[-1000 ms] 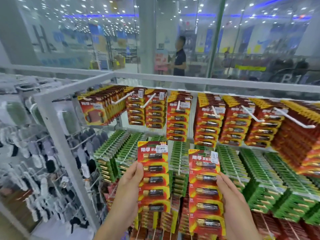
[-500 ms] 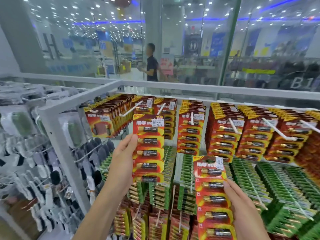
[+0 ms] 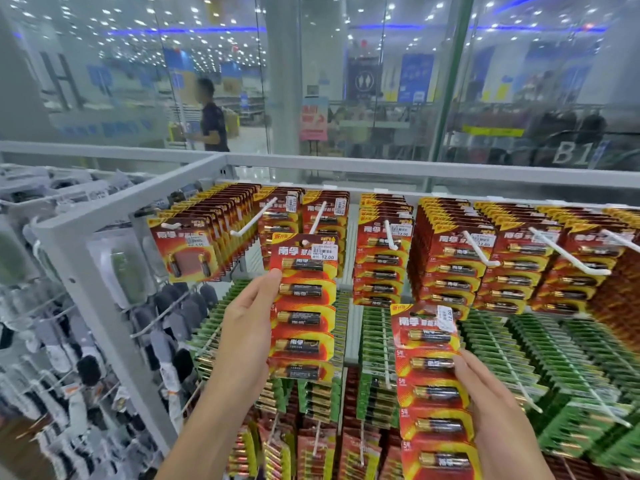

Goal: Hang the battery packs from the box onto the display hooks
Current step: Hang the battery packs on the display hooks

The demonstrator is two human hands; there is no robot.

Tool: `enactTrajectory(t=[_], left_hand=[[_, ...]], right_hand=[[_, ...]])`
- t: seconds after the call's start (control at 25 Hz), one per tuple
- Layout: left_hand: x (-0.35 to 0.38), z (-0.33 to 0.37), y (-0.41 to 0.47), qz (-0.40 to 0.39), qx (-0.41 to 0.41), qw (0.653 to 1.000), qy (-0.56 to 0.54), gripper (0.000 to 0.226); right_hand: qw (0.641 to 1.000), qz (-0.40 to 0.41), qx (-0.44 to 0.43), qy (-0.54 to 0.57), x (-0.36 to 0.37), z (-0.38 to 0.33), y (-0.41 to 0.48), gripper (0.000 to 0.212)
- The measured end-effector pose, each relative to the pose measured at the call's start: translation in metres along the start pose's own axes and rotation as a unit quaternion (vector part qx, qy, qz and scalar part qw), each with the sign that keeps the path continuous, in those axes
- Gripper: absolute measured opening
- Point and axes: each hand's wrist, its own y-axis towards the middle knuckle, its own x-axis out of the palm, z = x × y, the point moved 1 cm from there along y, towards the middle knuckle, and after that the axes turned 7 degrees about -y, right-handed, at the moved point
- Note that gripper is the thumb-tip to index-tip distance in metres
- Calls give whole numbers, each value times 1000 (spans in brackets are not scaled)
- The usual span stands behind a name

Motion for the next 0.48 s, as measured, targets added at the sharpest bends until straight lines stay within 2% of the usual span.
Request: enactTrajectory(t=[0.2, 0.4, 0.48], left_hand=[[6, -2, 14, -7, -13, 1000, 4, 41], [20, -15, 59, -1, -8, 1000, 24, 33], [24, -21, 86, 12, -1, 1000, 26, 29]], right_hand=[[1000, 8, -4, 3, -6, -3, 0, 47], [999, -5, -15, 29, -9, -15, -7, 45], [999, -5, -35, 22, -6, -25, -14, 33]])
